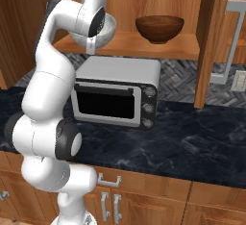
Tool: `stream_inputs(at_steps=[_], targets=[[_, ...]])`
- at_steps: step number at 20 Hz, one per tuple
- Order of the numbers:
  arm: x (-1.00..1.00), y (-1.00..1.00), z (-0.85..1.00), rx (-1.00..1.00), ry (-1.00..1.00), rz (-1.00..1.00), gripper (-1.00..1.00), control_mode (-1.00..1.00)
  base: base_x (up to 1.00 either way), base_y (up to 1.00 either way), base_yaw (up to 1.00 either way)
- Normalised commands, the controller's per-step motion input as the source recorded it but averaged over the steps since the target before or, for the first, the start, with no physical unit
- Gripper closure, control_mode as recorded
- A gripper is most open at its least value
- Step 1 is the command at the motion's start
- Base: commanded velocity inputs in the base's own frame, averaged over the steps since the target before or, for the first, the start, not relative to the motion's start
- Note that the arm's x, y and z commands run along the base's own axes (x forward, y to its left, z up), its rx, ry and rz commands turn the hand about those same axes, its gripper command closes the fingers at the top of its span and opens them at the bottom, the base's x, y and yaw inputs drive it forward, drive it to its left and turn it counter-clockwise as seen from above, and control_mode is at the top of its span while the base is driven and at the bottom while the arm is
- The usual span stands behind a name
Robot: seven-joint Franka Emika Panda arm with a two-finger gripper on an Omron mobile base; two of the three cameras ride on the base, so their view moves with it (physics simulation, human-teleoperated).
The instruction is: Open the cabinet. Pick the bowls from the counter and place them in the cabinet. Then close the cabinet.
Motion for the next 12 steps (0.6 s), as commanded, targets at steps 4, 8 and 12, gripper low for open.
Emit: stream_inputs(at_steps=[4, 8, 12], targets=[[0.23, 0.0, 0.0, 0.0, 0.0, 0.0, 1.0, -1.0, 0.0, 0.0, 0.0], [0.26, 0.0, 0.0, 0.0, -0.01, 0.0, 1.0, -1.0, 0.0, 0.0, 0.0], [0.1, 0.0, -0.16, 0.0, -0.03, -0.05, 1.0, -1.0, 0.0, 0.0, 0.0]])
